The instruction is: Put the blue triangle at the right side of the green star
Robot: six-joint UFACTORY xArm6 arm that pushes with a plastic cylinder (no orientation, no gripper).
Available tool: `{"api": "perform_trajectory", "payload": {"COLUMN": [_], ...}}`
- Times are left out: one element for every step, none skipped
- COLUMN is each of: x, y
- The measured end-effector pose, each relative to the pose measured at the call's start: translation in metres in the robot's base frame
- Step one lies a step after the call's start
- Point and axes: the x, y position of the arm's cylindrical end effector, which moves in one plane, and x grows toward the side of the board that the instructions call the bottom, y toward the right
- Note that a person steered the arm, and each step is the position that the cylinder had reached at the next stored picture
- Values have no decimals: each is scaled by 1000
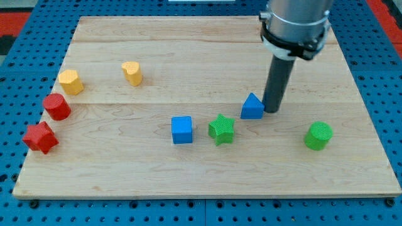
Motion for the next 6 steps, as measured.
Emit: {"api": "perform_trajectory", "payload": {"x": [-23,-67,-60,-25,16,17], "y": [14,8,-24,-33,-31,-28]}}
